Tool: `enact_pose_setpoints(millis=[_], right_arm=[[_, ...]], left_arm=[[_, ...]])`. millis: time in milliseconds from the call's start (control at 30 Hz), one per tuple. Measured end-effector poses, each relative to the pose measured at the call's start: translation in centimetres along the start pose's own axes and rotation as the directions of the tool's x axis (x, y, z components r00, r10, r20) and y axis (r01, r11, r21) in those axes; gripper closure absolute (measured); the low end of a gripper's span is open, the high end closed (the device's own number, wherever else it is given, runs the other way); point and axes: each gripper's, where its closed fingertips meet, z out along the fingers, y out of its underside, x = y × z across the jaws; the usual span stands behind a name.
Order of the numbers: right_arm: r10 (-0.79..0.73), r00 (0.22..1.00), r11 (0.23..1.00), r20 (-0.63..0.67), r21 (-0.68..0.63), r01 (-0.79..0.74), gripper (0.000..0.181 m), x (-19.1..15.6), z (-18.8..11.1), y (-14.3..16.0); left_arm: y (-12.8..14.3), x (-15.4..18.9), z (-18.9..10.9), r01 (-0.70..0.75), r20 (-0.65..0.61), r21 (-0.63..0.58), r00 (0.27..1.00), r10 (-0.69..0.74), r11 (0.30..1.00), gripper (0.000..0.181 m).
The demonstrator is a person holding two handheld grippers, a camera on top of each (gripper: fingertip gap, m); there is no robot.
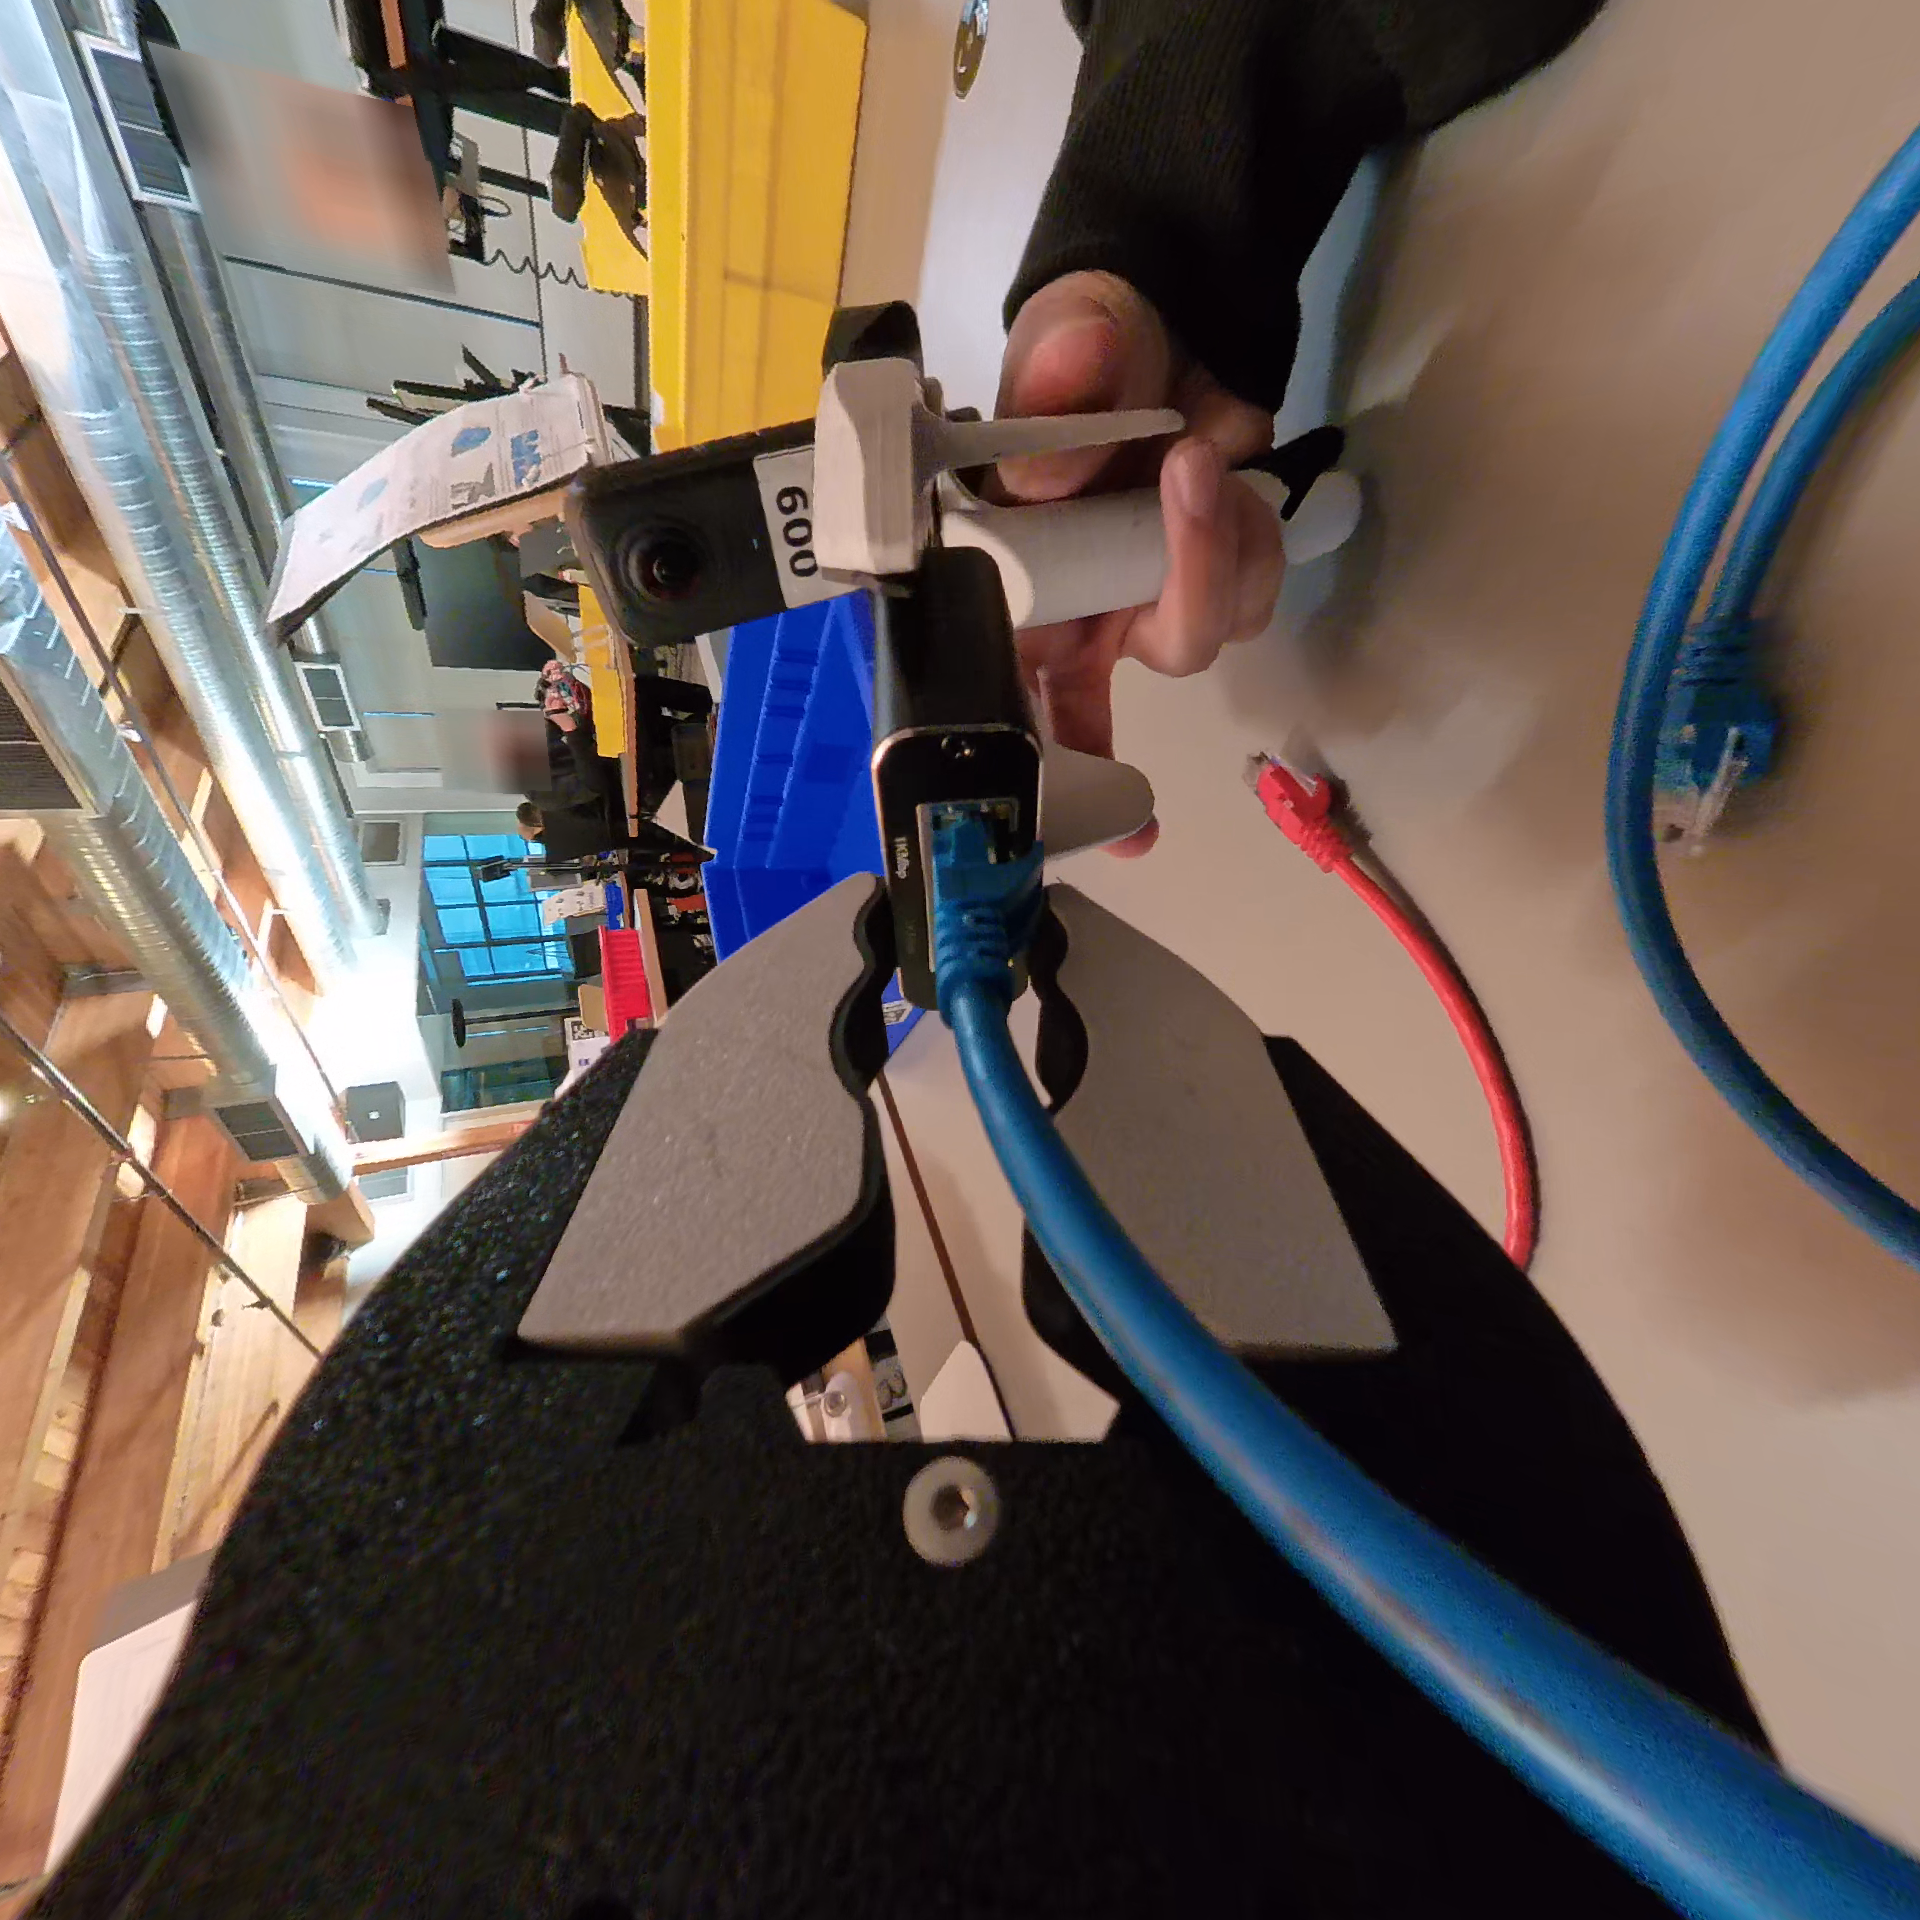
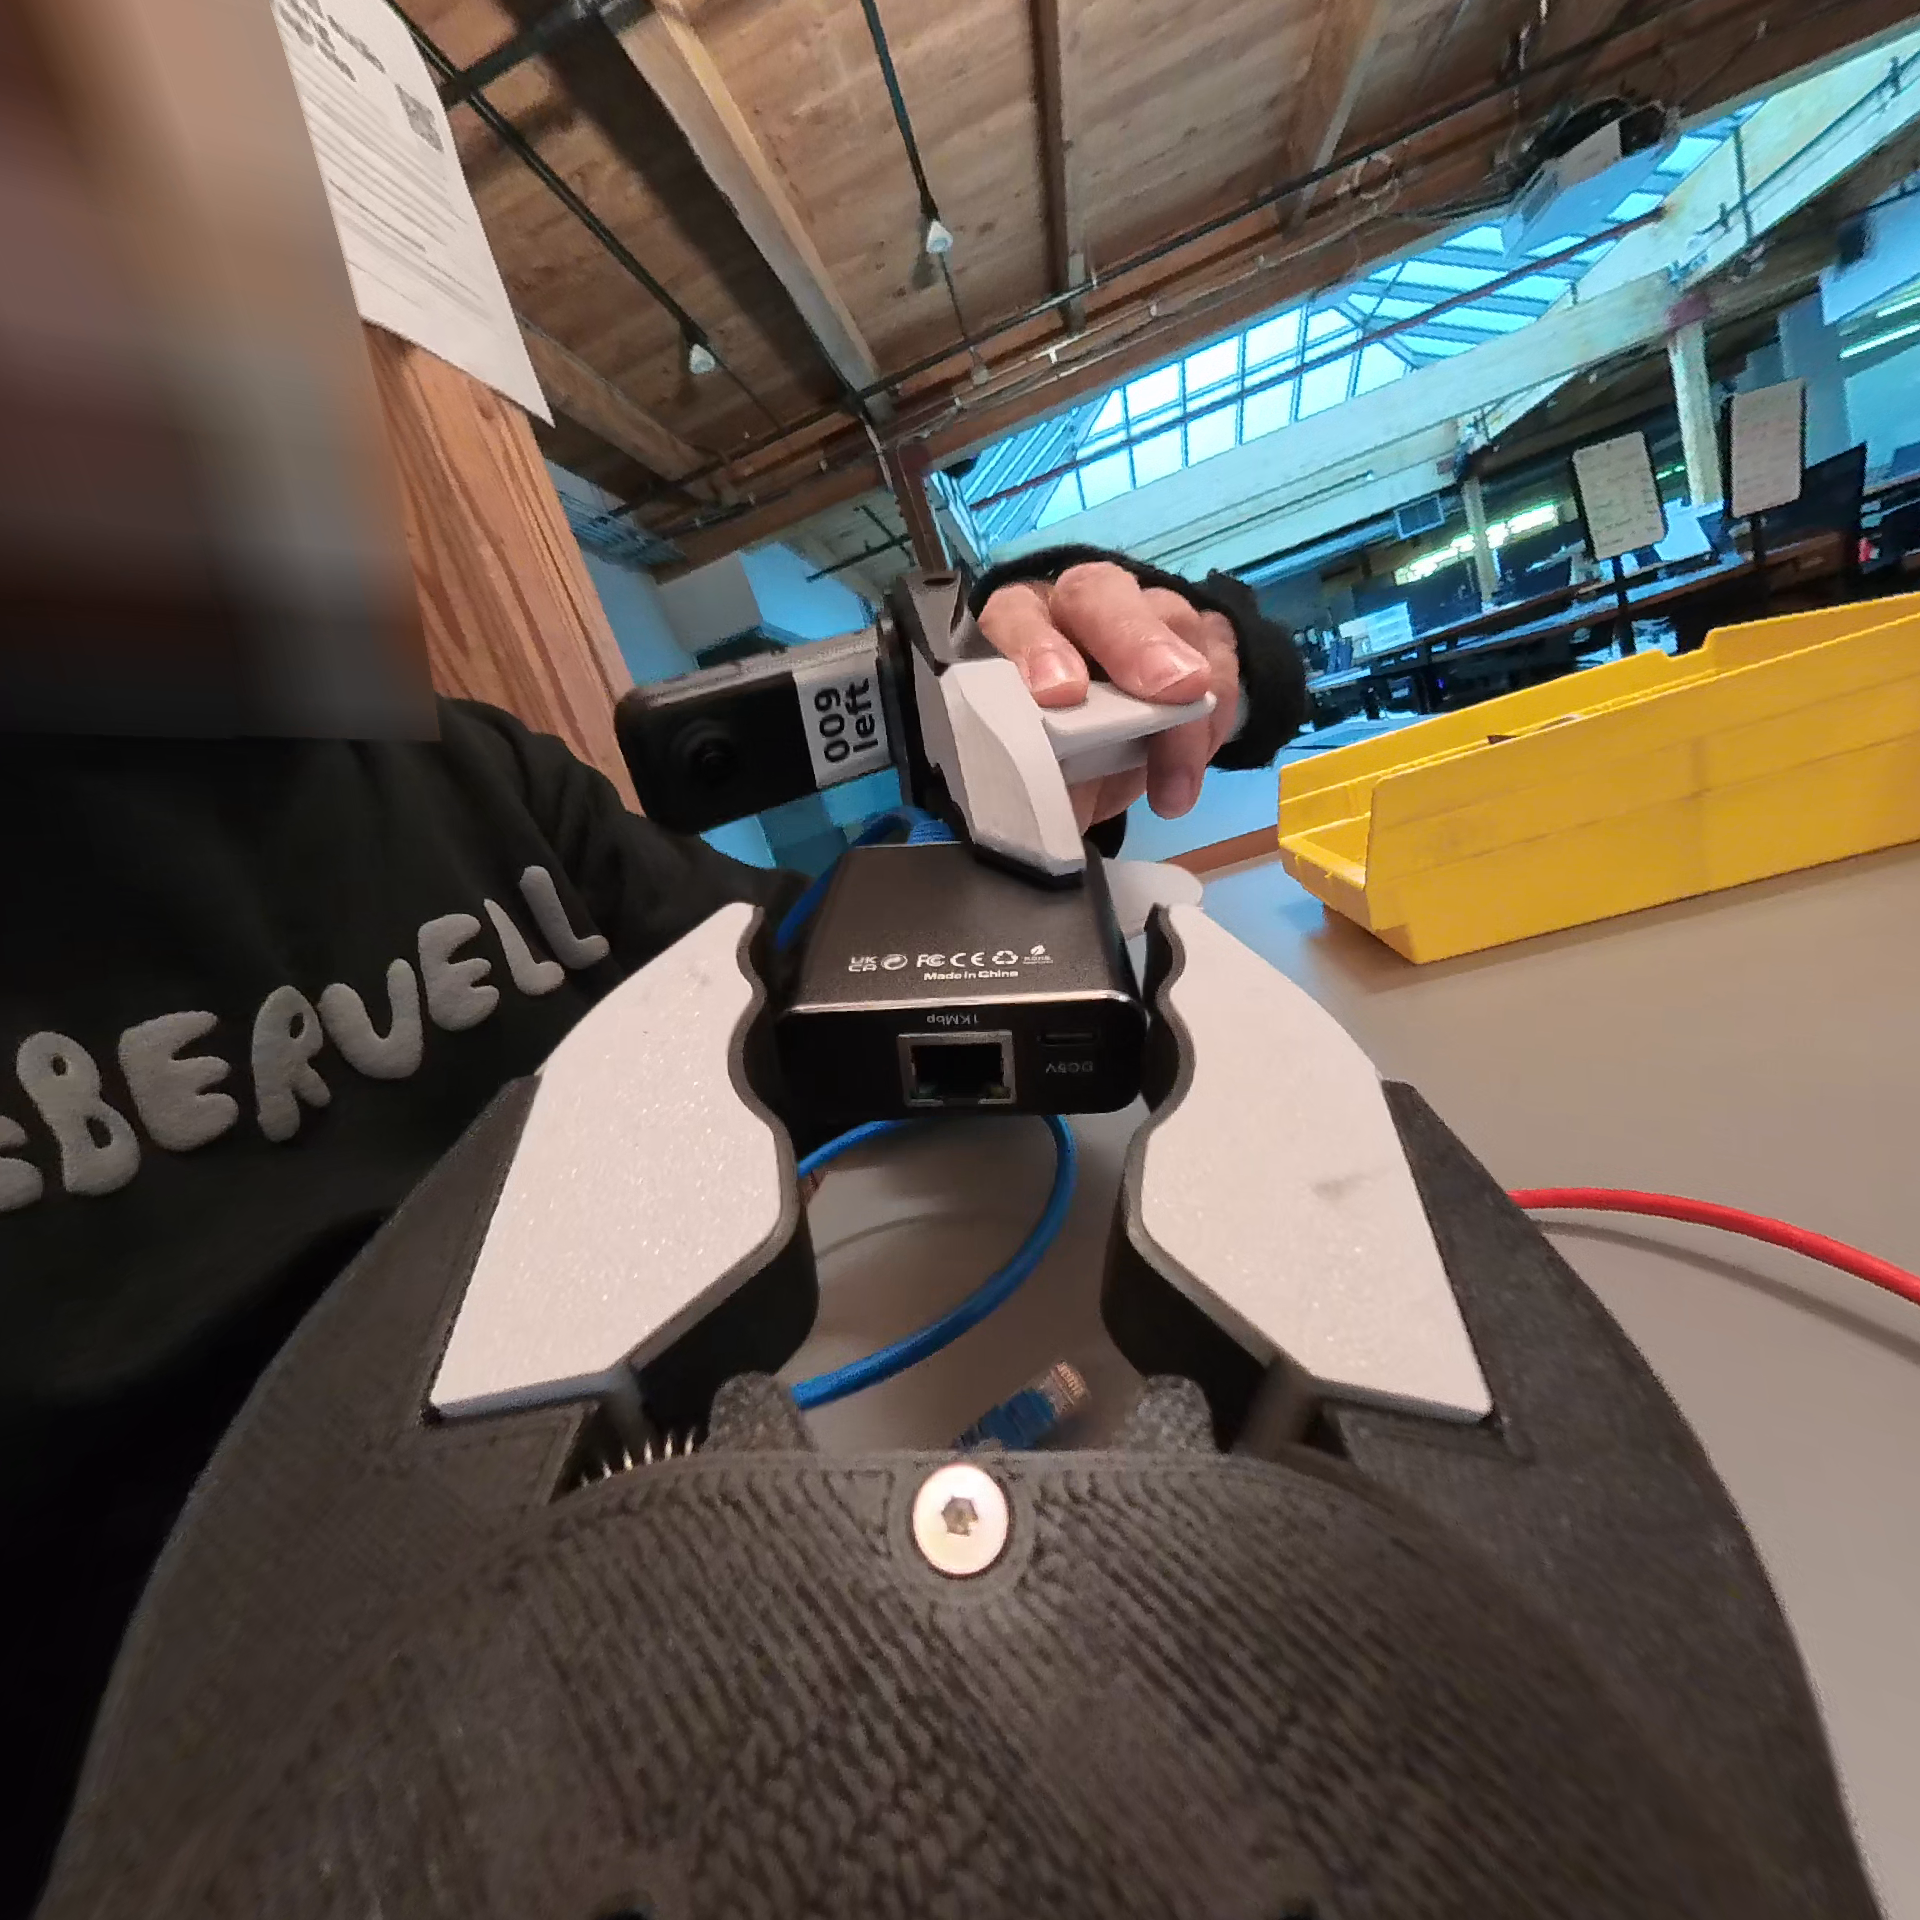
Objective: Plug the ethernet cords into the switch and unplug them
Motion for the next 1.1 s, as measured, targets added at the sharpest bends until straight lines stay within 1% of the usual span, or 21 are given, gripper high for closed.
enact_pose_setpoints(millis=[67,200,267,333,433,533,567,667,700,733,767,833,867,967,1000,1033,1100], right_arm=[[-0.021,1.000,0.999,0.001,-0.029,0.021,0.113,-0.1,0.0,0.3],[0.001,1.000,1.000,-0.015,-0.020,-0.001,0.113,0.3,0.0,0.4],[-0.006,1.000,1.000,-0.015,-0.026,0.006,0.116,0.3,0.0,0.3],[-0.039,0.999,0.998,-0.021,-0.049,0.038,0.117,0.3,0.0,0.4],[-0.117,0.992,0.991,-0.056,-0.075,0.113,0.117,0.3,0.1,0.4],[-0.188,0.978,0.982,-0.091,-0.041,0.185,0.116,0.4,0.4,-0.5],[-0.195,0.975,0.981,-0.104,-0.030,0.193,0.117,0.5,0.4,-0.7],[-0.200,0.970,0.979,-0.141,0.006,0.203,0.117,0.8,-0.2,-1.5],[-0.192,0.969,0.980,-0.153,0.017,0.197,0.116,1.0,-0.5,-1.7],[-0.199,0.964,0.978,-0.178,0.030,0.207,0.117,1.3,-0.9,-2.1],[-0.192,0.967,0.979,-0.170,0.029,0.200,0.117,1.2,-1.1,-2.1],[-0.208,0.960,0.978,-0.190,-0.006,0.210,0.117,1.5,-1.2,-1.7],[-0.200,0.963,0.979,-0.179,-0.012,0.201,0.116,1.5,-1.1,-1.4],[-0.177,0.970,0.982,-0.168,0.038,0.186,0.117,1.3,-1.3,-2.0],[-0.167,0.972,0.980,-0.164,0.079,0.181,0.117,1.2,-1.5,-2.6],[-0.157,0.974,0.976,-0.162,0.122,0.178,0.117,1.1,-1.7,-3.2],[-0.127,0.980,0.971,-0.152,0.184,0.154,0.117,1.0,-2.2,-4.0]], left_arm=[[-0.1,0.0,0.0,-0.001,-0.002,0.004,1.000,0.001,1.000,0.157],[0.3,0.1,-0.1,-0.003,-0.003,-0.008,1.000,0.003,1.000,0.157],[0.4,0.0,-0.2,0.002,-0.002,-0.007,1.000,-0.002,1.000,0.157],[0.4,0.0,-0.2,0.000,-0.003,-0.011,1.000,0.000,1.000,0.157],[0.7,-0.3,-0.3,0.041,0.014,-0.012,0.999,-0.041,0.999,0.156],[1.1,-1.0,-0.5,0.110,0.059,0.016,0.992,-0.111,0.994,0.154],[1.5,-1.2,-0.6,0.132,0.077,0.010,0.988,-0.132,0.991,0.153],[3.1,-1.9,-0.6,0.157,0.167,-0.026,0.975,-0.150,0.987,0.135],[3.5,-1.9,-0.6,0.173,0.178,-0.025,0.970,-0.166,0.985,0.134],[3.7,-1.8,-0.5,0.198,0.175,-0.014,0.966,-0.193,0.980,0.134],[3.8,-1.8,-0.5,0.229,0.175,0.007,0.958,-0.226,0.973,0.136],[3.4,-1.7,-0.3,0.272,0.169,0.068,0.945,-0.279,0.960,0.144],[3.2,-1.5,-0.1,0.272,0.156,0.081,0.947,-0.281,0.959,0.146],[2.7,-1.5,-0.1,0.225,0.173,0.090,0.956,-0.237,0.970,0.156],[2.3,-1.4,0.0,0.223,0.164,0.099,0.957,-0.237,0.970,0.161],[1.9,-1.3,0.2,0.217,0.150,0.099,0.962,-0.230,0.971,0.153],[1.9,-0.6,0.8,0.158,0.136,0.047,0.977,-0.163,0.986,0.146]])
